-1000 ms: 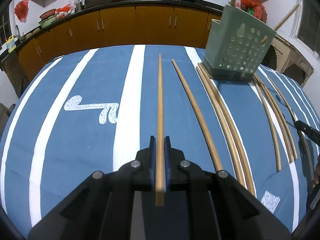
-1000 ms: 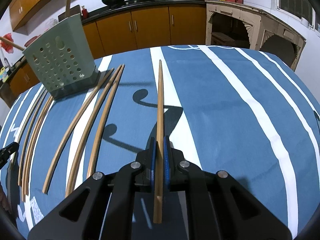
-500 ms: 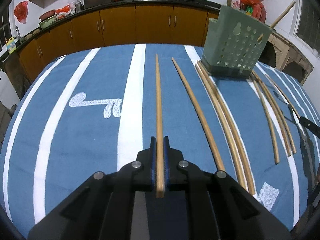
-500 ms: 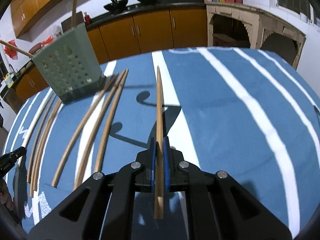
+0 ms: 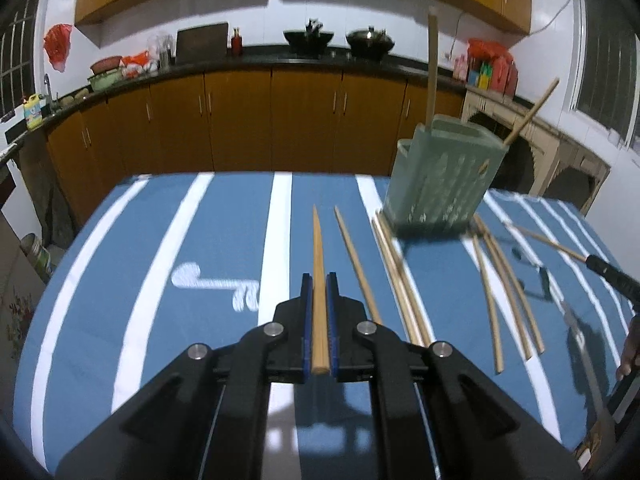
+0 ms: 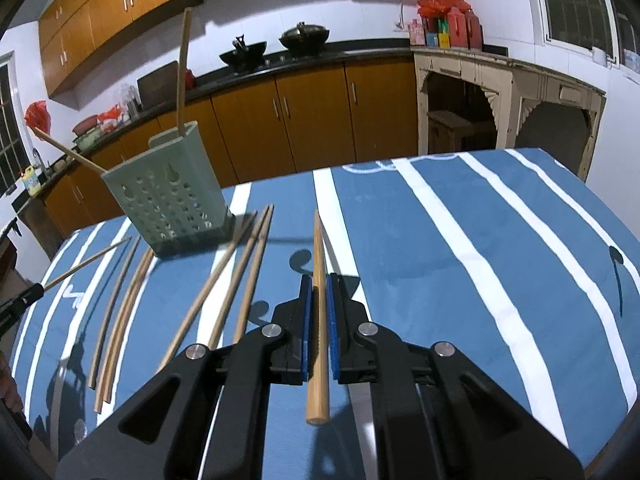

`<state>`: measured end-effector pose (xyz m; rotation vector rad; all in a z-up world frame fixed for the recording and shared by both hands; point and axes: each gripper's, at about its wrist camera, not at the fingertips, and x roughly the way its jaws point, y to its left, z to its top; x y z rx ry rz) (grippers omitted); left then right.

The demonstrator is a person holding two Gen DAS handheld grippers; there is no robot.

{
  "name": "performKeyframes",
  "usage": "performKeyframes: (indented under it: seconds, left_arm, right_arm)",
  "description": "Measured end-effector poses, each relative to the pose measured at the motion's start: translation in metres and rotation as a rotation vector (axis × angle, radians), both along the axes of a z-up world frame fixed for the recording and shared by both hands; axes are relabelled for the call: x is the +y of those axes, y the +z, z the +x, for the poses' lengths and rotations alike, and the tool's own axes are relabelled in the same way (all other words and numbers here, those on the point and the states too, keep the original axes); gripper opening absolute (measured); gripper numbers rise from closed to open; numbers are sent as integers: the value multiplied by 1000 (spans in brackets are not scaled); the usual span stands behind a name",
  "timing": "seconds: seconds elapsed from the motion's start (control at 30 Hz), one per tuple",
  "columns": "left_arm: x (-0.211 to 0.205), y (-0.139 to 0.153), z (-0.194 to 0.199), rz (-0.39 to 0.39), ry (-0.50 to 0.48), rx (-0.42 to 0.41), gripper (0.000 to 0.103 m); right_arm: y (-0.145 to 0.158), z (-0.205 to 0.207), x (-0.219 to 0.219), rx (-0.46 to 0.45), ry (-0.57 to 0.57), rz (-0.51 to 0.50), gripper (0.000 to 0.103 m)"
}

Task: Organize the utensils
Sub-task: 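Lift both chopsticks and carry them toward the green holder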

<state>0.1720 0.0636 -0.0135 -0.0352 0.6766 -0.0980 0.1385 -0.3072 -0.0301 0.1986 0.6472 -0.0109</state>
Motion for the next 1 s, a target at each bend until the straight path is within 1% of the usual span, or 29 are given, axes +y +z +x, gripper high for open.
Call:
performKeyframes:
  seconds: [0.4, 0.5, 1.0]
  left_arm:
    - [7, 42, -5, -66, 9, -126, 8]
    - [9, 51, -7, -80, 11, -153, 8]
    - [9, 67, -10, -89, 9, -194, 7]
  right_arm:
    - [29, -2, -1, -106, -1, 11, 8]
    - [33, -3, 0, -120, 0, 16, 8]
    - [42, -3, 3, -148, 15, 27, 8]
